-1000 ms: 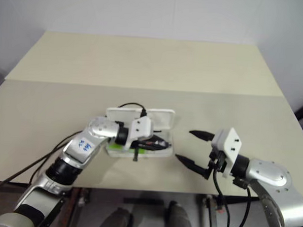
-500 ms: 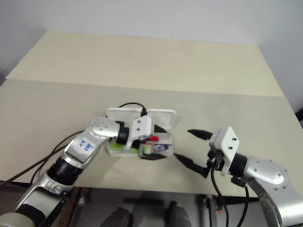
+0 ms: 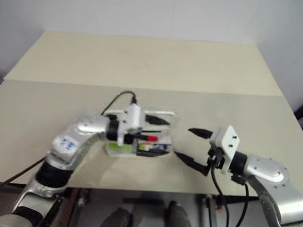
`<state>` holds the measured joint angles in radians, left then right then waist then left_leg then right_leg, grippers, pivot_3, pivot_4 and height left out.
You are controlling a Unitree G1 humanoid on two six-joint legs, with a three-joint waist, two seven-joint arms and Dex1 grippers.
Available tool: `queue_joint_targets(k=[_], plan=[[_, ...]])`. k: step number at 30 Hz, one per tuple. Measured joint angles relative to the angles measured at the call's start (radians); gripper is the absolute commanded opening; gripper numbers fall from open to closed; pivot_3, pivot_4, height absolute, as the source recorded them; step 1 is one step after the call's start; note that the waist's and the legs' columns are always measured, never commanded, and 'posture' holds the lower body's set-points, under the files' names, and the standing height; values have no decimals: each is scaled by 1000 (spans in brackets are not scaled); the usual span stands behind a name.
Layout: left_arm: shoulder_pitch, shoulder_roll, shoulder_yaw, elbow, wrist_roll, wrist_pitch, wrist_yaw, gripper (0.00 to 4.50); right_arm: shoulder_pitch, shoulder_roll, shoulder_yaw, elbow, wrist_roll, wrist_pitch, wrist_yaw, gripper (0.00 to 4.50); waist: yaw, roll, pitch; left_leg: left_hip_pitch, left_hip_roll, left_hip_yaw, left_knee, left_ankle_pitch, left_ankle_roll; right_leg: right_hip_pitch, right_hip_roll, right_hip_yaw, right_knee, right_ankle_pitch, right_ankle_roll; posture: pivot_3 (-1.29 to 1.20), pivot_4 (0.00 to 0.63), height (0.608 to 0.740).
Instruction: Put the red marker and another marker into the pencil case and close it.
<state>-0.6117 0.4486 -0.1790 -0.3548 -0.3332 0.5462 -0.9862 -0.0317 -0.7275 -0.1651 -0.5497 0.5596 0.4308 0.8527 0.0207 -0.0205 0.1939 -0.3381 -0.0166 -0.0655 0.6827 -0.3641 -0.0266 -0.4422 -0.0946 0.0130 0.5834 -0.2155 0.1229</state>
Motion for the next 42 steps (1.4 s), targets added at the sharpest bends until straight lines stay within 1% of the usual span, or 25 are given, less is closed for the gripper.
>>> queue_joint_targets(k=[3, 7, 8, 10, 11, 12, 14, 16, 20, 21, 22, 26, 28, 31, 33, 35, 38, 42], plan=[[8, 31, 84, -36, -73, 63, 27, 4488, -5, 0, -1, 2, 3, 0, 8, 4500, 0, 0, 0, 1, -1, 0, 0, 1, 0, 1, 0, 1, 0, 0, 0, 0, 150, 740], [8, 62, 170, -77, -137, 118, 76, 4488, -29, -1, -1, 24, 2, -16, 20, 4500, 0, 0, 0, 3, -1, 0, 0, 1, -1, 2, 0, 1, 0, 0, 0, 0, 150, 740], [8, 71, 183, -83, -146, 125, 86, 4306, -32, -1, -1, 30, 2, -18, 24, 4500, 0, 0, 0, 3, -1, 0, 0, 1, -1, 2, 0, 1, 0, 0, 0, 0, 150, 740], [8, 89, 213, -87, -160, 139, 107, 3883, -42, -1, 0, 48, 0, -21, 31, 4500, 0, 0, 0, 3, -1, 0, 0, 1, -1, 2, 0, 1, 0, 0, 0, 0, 150, 740], [4, 104, 231, -85, -166, 147, 126, 3533, -49, -1, 1, 54, -1, -24, 36, 4500, 0, 0, 0, 2, -1, 0, 0, 1, -1, 2, 0, 1, 0, 0, 0, 0, 150, 740], [-5, 116, 253, -76, -167, 157, 147, 3282, -56, -1, 1, 62, -1, -30, 40, 4500, 0, 0, 0, 2, -1, 0, 0, 1, -1, 2, 0, 1, 0, 0, 0, 0, 150, 740], [-30, 149, 300, -35, -163, 169, 193, 2533, -66, -1, 1, 74, -3, -39, 49, 4500, -2, 0, 0, 3, -1, 0, 0, 1, -1, 2, 0, 1, 0, 0, 0, 0, 150, 740], [-43, 183, 345, 39, -141, 143, 221, 1864, -69, -1, 3, 83, -4, -40, 53, 4500, -4, 0, 0, 3, -1, 0, 0, 1, -1, 1, 0, 1, 1, 0, -1, 0, 150, 740], [-38, 233, 395, 171, -127, 70, 203, 446, -77, -1, 5, 93, -9, -48, 67, 4500, -7, 0, 0, 2, -1, 0, 0, 2, -1, 1, 0, 1, 2, 0, 0, 0, 150, 740], [-37, 242, 399, 197, -130, 51, 184, 159, -82, -1, 6, 95, -10, -53, 71, 4500, -8, 0, 0, 2, -1, 0, 0, 2, -1, 1, 0, 1, 1, 0, 0, 0, 150, 740], [-37, 249, 402, 220, -132, 38, 167, 44, -87, -1, 6, 100, -10, -57, 73, 4500, -8, 0, 0, 2, -1, 0, 0, 1, -1, 1, 0, 1, 1, 0, 0, 0, 150, 740], [-43, 296, 402, 385, -107, -64, 103, 44, -102, -1, 13, 115, -10, -61, 80, 4500, -9, 0, 0, 2, 0, 0, -1, 1, -1, 1, 0, 0, 1, 0, 0, 0, 150, 740], [-53, 304, 401, 465, -92, -109, 84, 44, -103, -1, 16, 120, -11, -61, 81, 4500, -8, 0, 0, 1, -1, 0, -1, 1, -1, 1, 0, 0, 1, 0, 0, 0, 150, 740], [-97, 313, 386, 605, -82, -130, 42, 44, -106, -1, 26, 121, -11, -62, 84, 4500, -7, 0, 0, 1, -1, 0, 0, 1, -1, 1, 0, 0, 1, 0, 0, 0, 150, 740], [-150, 314, 367, 731, -54, -150, 24, 44, -108, -1, 30, 120, -11, -62, 83, 4500, -7, 0, 0, 2, -1, 0, 0, 1, -1, 1, 0, -1, 1, 0, 0, 0, 150, 740], [-243, 313, 331, 909, -17, -119, 22, 44, -112, -1, 33, 121, -11, -62, 83, 4500, -5, 0, 0, 1, -1, 0, 0, 1, -1, 1, 0, -1, 2, 0, 0, 0, 150, 740], [-342, 294, 299, 1105, 12, -83, -15, 44, -113, 0, 34, 122, -11, -63, 83, 4500, -6, 0, 0, 1, -1, 0, 0, 1, -1, 1, 0, -1, 1, 0, 0, 0, 150, 740], [-435, 242, 255, 1280, 32, -39, -117, 44, -112, 0, 34, 121, -11, -63, 79, 4500, -7, 0, 0, 0, -2, 0, 0, 1, 0, 1, 0, -2, 1, 0, 0, 0, 150, 740]])
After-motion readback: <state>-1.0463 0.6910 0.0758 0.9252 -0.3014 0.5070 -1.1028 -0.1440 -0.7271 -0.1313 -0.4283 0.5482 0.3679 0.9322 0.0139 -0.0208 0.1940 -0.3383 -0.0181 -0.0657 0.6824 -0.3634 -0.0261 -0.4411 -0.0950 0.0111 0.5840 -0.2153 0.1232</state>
